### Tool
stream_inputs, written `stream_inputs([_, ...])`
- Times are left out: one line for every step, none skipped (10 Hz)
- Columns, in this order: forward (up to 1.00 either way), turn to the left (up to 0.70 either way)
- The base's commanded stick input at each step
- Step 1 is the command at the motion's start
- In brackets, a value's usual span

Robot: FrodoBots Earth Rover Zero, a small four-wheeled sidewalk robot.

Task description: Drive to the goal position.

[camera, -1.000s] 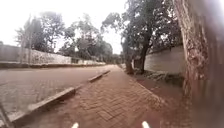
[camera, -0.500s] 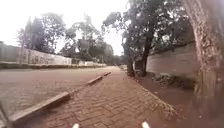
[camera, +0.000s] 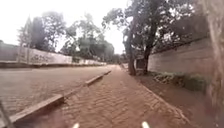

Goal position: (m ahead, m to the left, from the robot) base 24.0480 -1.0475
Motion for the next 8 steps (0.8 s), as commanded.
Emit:
stream_inputs([0.5,0.0])
stream_inputs([0.5,0.0])
stream_inputs([0.5,0.0])
stream_inputs([0.5,0.0])
stream_inputs([0.5,0.0])
stream_inputs([0.5,0.0])
stream_inputs([0.5,0.0])
stream_inputs([0.5,0.0])
